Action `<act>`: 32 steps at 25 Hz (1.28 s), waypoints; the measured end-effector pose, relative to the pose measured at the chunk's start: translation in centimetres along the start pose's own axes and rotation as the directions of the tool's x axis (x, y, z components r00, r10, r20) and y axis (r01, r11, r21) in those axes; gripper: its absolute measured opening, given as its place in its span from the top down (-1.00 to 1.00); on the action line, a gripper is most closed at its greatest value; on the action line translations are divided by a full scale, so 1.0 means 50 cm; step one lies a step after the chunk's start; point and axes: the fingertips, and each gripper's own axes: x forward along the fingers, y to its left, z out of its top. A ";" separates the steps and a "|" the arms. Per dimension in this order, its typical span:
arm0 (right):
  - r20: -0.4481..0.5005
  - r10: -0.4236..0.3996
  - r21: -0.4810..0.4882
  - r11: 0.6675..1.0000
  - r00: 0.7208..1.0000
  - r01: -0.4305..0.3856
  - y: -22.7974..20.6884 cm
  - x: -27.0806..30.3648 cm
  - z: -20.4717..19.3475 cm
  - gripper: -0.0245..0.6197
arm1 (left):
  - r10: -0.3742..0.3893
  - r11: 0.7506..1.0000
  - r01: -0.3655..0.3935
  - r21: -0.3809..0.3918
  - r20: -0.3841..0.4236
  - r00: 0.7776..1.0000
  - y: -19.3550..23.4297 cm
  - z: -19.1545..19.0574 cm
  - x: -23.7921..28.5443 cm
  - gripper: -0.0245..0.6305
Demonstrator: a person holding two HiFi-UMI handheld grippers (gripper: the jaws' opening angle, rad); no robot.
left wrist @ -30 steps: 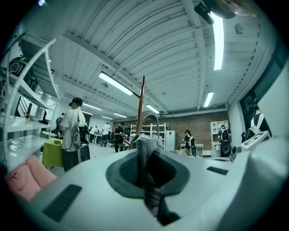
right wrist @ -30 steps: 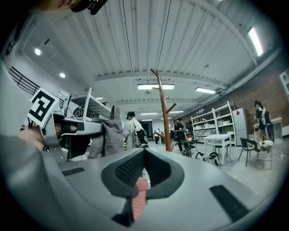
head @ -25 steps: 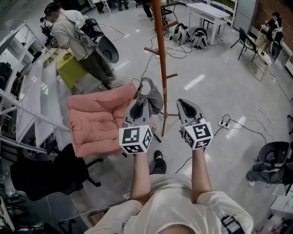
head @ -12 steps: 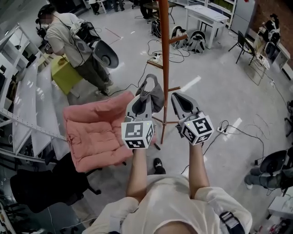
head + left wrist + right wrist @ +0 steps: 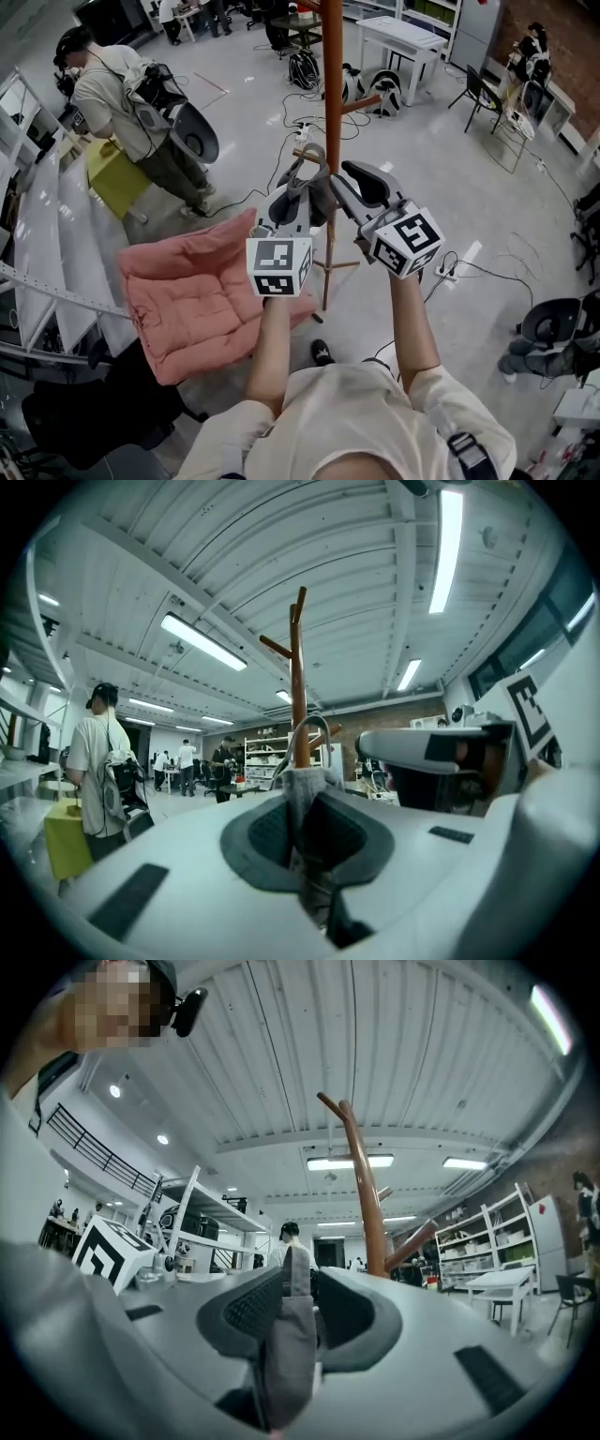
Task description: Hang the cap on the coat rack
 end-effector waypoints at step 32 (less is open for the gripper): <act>-0.145 0.078 -0.185 0.977 0.986 -0.104 -0.089 0.124 0.201 0.86 | -0.077 0.985 0.073 0.155 0.016 0.997 -0.068 0.189 0.005 0.47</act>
